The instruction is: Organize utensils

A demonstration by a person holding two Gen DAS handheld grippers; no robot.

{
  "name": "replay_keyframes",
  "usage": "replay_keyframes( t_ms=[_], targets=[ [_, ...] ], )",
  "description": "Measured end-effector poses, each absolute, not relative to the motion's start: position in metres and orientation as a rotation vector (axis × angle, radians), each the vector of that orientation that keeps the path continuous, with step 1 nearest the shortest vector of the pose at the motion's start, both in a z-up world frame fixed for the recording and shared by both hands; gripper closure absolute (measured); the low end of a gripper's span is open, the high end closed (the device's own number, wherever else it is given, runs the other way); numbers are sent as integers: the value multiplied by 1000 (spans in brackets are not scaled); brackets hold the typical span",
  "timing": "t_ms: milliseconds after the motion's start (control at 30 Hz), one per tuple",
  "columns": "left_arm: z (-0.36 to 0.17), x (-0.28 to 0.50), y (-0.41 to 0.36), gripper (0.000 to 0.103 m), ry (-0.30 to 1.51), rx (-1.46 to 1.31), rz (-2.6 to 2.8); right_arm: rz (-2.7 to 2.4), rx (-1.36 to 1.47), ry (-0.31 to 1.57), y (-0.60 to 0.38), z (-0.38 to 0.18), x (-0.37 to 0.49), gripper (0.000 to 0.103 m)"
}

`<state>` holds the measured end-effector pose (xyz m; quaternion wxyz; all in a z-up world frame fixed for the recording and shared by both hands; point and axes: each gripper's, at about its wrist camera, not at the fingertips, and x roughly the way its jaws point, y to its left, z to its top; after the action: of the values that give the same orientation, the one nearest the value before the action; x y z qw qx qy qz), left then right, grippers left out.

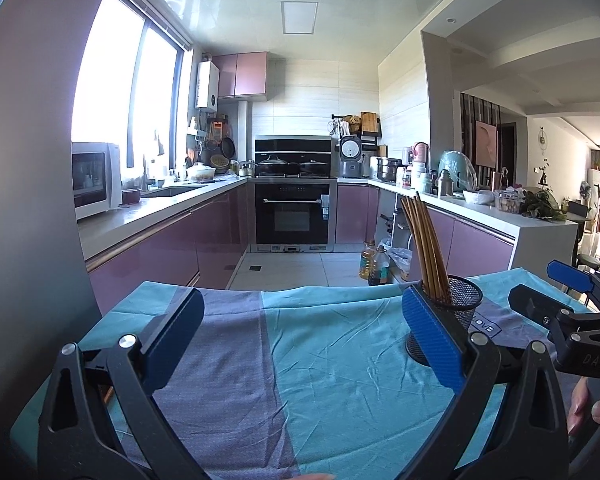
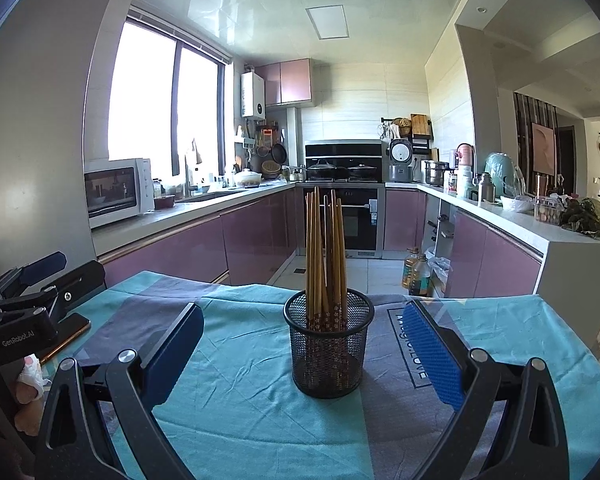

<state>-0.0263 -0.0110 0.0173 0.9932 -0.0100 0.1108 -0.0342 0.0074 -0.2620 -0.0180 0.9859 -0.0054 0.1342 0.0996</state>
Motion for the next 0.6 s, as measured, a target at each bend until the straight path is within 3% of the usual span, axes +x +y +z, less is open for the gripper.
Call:
replay_keyframes(
  t_ms=[600],
  targets=[
    [13,-27,-15,6,232,-24,-75,203,-11,262,-259,-18,6,7]
  ],
)
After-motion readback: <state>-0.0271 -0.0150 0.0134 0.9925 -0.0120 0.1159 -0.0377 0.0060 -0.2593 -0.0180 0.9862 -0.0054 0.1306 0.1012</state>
